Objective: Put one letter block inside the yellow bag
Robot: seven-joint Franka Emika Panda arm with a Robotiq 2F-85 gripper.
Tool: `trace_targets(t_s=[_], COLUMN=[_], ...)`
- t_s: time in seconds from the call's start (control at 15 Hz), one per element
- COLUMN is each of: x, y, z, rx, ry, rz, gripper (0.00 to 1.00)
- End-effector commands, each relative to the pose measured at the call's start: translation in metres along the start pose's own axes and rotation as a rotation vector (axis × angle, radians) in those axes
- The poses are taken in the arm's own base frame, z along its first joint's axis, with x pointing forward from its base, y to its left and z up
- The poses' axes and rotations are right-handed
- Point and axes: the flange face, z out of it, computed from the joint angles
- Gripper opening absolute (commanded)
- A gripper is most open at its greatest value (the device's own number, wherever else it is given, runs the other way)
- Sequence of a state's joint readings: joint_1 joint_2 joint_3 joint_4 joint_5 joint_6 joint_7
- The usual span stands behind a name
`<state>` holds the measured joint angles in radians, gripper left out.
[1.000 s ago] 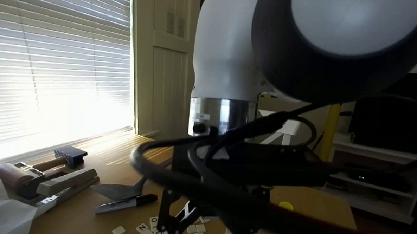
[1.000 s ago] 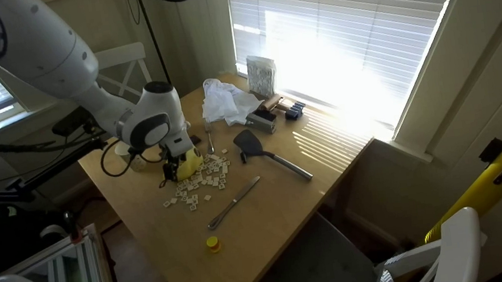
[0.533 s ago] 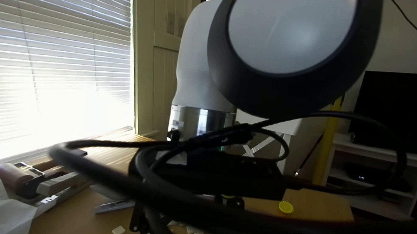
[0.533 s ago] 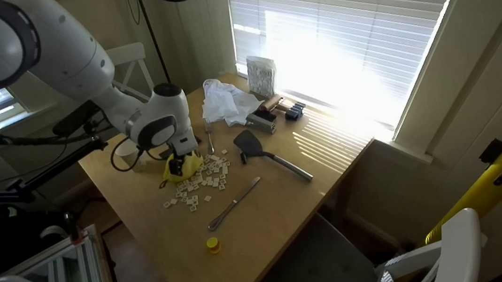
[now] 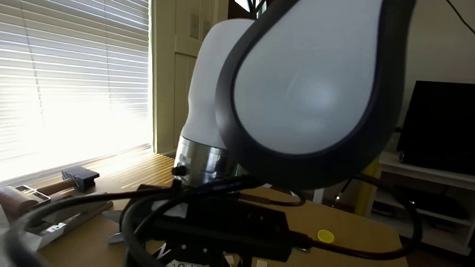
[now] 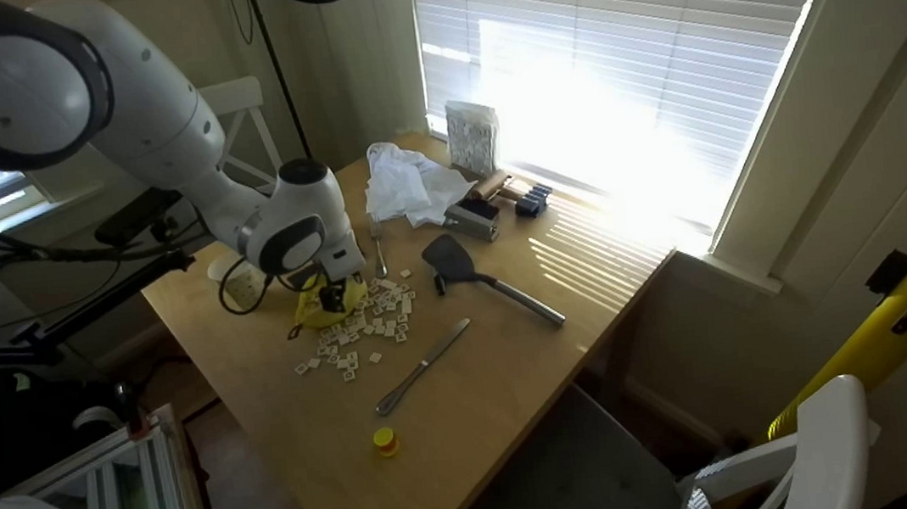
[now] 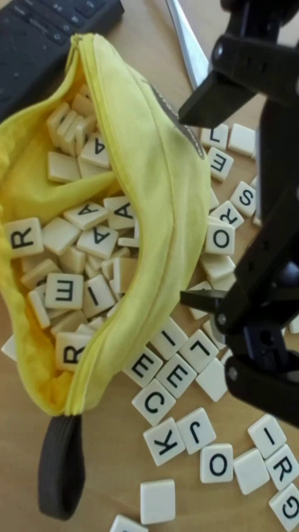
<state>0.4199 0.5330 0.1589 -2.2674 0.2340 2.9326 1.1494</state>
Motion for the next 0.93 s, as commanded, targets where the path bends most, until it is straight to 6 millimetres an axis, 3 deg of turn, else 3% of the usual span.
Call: trace_targets(t_s=[0.0,0.27,0.87], x=[0.0079,0.0148,0.0159], y=[-0.0156,-0.0148,-0.0081], z=[0.0117,0.0075,0.0041], rx=[0.023,-0.051,-0.039], ry=[0.048,0.061,0.057], rz=[0.01,0.033,0.008], gripper=[1.0,1.0,1.0])
